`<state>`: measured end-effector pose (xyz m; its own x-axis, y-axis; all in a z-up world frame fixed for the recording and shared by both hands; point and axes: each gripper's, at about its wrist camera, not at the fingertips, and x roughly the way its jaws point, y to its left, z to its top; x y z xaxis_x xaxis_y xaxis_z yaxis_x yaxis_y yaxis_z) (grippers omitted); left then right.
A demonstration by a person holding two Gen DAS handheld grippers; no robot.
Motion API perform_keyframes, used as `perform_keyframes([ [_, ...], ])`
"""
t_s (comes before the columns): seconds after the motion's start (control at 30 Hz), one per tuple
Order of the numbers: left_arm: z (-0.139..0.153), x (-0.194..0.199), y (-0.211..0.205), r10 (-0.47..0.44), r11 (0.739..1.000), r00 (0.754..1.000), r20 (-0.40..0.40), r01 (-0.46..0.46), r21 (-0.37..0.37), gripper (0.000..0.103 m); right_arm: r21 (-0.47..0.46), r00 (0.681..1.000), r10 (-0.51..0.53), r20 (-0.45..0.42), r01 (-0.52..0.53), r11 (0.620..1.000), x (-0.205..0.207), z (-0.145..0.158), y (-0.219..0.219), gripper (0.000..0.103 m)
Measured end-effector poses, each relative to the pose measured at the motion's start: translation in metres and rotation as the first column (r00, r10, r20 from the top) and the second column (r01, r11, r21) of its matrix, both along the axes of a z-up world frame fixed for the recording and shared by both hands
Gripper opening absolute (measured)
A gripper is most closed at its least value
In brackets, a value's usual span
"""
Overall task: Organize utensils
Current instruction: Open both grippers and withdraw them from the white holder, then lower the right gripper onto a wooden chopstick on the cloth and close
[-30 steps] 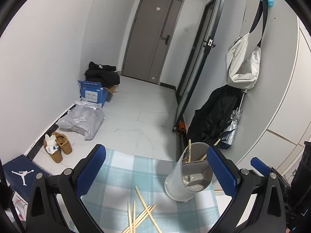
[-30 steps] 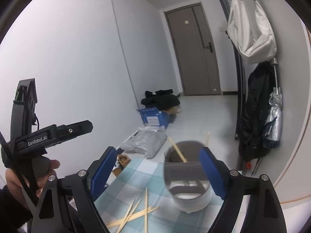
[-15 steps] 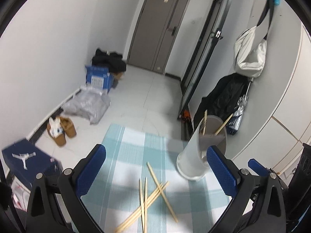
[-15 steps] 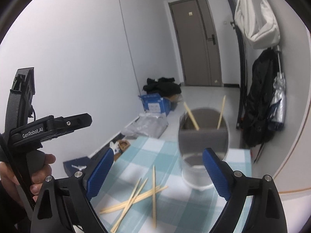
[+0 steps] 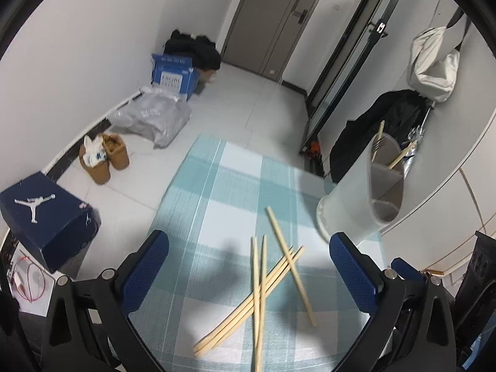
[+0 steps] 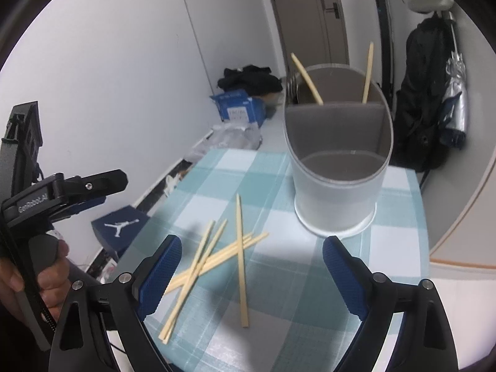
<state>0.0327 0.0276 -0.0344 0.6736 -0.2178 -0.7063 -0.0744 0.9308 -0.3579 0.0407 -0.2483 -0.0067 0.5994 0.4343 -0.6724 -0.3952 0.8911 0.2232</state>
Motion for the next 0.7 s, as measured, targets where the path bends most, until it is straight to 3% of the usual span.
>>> perform_keyframes([
  [0.13, -0.011, 0.002, 0.004, -0.002, 1.000, 0.998, -0.064, 0.001, -0.020, 0.102, -0.062, 0.999, 0.003, -0.052, -0.006, 0.998, 0.006, -0.018, 0.010, 0.093],
  [0.47, -0.017, 0.014, 0.037, 0.083, 0.992, 0.991, -0.106, -0.091, -0.081, 0.102, -0.157, 0.989, 0.048, -0.138, -0.070, 0.985, 0.033, -0.037, 0.052, 0.089],
  [0.7, -0.013, 0.018, 0.070, 0.184, 0.965, 0.977, -0.108, -0.201, -0.169, 0.102, -0.201, 0.987, 0.077, -0.144, -0.106, 0.974, 0.075, -0.041, 0.100, 0.071],
])
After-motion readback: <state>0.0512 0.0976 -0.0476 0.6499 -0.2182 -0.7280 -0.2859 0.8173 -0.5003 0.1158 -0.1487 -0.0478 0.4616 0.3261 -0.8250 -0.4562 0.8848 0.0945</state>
